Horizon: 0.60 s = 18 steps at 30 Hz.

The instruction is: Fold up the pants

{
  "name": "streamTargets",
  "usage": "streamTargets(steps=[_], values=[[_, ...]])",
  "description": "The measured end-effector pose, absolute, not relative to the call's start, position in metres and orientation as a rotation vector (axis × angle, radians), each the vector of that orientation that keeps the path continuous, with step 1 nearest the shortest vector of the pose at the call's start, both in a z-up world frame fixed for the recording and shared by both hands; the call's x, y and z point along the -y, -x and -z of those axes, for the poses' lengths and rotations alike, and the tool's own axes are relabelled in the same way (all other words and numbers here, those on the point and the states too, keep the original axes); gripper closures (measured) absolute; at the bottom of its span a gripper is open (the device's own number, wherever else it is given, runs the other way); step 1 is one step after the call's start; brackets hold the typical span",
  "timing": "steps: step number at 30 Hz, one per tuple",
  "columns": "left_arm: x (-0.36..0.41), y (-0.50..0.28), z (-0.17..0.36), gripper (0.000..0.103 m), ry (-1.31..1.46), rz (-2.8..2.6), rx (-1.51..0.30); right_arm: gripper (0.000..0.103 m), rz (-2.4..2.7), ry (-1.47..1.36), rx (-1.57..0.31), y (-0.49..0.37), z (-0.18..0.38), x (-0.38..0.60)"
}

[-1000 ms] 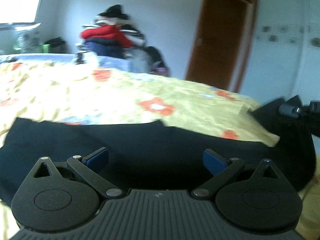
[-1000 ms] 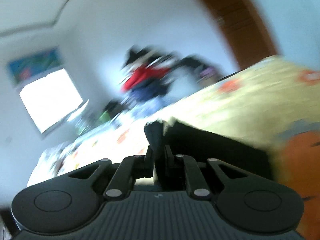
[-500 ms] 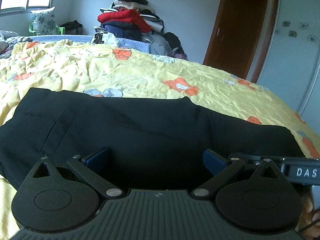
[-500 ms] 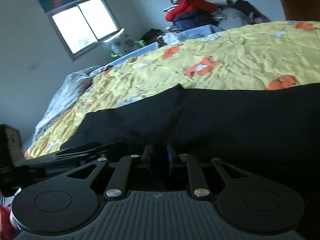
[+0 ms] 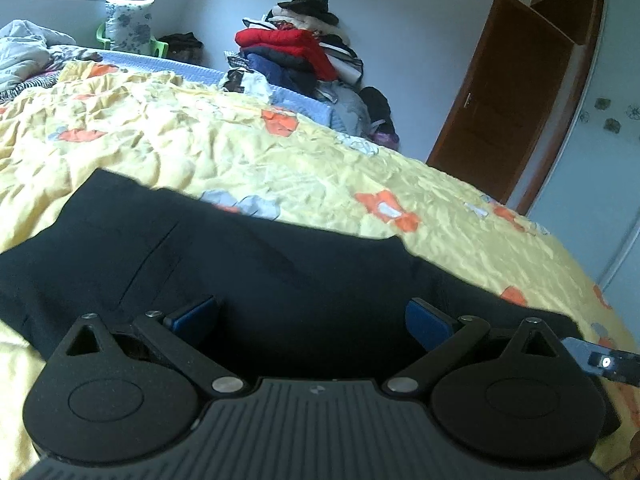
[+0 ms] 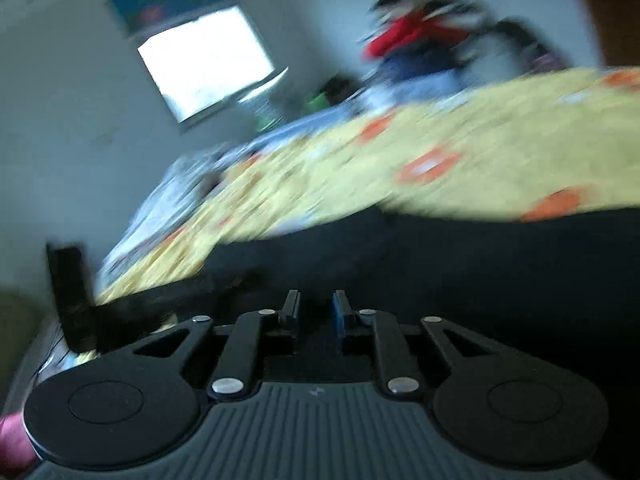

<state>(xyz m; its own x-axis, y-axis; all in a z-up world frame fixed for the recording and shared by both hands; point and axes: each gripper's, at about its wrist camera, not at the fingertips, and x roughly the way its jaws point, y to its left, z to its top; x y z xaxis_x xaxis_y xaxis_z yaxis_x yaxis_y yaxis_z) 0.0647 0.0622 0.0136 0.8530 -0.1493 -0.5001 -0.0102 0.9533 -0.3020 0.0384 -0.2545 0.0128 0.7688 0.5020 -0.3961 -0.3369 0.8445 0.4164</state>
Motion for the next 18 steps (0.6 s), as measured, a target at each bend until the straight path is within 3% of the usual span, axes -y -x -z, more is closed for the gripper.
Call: streamTargets(steps=[2, 6, 10, 16, 18], values=[[-0.051, -0.073, -0.023, 0.002, 0.298, 0.117, -0.545, 0.061, -0.326, -0.283, -0.543, -0.038, -0.008, 0.277], [-0.001, -0.088, -0.038, 0.002, 0.173, 0.258, -0.56, 0.061, -0.256, -0.241, -0.594, -0.031, 0.016, 0.298], [0.052, -0.095, -0.034, 0.002, 0.048, 0.388, -0.586, 0.045, -0.293, -0.264, -0.547, -0.016, 0.019, 0.3], [0.07, -0.106, 0.007, 0.002, 0.034, 0.354, -0.71, 0.044, -0.161, -0.157, -0.482, -0.024, -0.004, 0.306], [0.07, -0.1, 0.013, 0.0, -0.005, 0.353, -0.664, 0.044, -0.177, -0.155, -0.49, -0.039, -0.006, 0.31]])
